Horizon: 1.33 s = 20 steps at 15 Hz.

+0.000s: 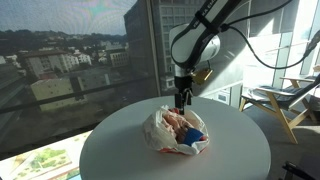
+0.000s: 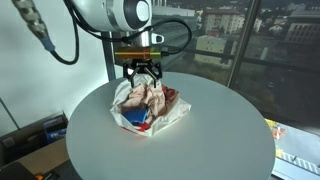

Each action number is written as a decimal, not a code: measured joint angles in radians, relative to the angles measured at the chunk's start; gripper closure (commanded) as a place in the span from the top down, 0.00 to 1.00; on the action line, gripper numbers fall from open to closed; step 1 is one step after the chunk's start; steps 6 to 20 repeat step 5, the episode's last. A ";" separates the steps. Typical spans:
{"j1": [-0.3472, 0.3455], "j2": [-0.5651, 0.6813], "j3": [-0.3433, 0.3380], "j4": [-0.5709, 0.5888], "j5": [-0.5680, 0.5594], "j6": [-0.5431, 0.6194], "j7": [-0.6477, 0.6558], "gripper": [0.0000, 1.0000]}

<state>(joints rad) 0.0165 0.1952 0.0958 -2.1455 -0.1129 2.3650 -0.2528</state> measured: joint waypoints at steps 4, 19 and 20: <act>0.000 -0.006 -0.001 -0.015 -0.001 0.012 0.017 1.00; 0.000 -0.007 -0.001 -0.016 -0.001 0.013 0.018 1.00; 0.000 -0.007 -0.001 -0.016 -0.001 0.013 0.018 1.00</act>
